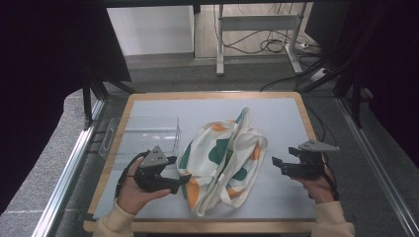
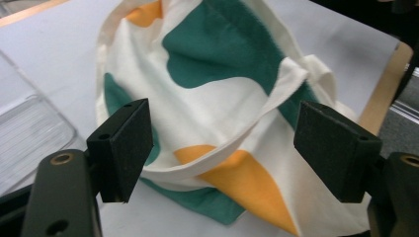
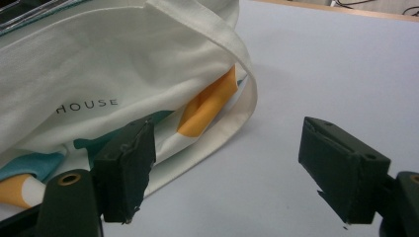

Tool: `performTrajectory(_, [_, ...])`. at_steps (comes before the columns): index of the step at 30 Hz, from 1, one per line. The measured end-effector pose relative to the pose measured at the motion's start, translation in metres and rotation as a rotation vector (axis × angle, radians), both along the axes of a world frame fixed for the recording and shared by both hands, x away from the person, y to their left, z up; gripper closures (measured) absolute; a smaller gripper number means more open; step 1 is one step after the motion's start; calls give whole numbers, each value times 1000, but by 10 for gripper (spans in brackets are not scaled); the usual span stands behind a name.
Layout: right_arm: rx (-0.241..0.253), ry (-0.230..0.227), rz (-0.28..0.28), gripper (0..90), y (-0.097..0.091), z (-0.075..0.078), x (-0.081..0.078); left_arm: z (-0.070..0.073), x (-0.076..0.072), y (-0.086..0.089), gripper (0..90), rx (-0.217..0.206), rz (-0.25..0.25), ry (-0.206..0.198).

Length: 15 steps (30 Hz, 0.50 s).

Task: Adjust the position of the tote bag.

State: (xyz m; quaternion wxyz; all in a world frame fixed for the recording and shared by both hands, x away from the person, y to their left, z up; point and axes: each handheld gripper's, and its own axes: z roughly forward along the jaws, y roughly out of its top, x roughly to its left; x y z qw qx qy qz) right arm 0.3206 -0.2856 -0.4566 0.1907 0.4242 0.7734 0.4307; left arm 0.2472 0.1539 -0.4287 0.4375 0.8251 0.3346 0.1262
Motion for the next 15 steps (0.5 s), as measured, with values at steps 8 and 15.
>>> performTrajectory(8, [-6,-15,3,222,2,1,-5,-2,-5,-9,229,-22,-49,18])
performTrajectory(15, [-14,-13,-7,221,1,0,-5,-4,-12,-11,233,-35,-80,29])
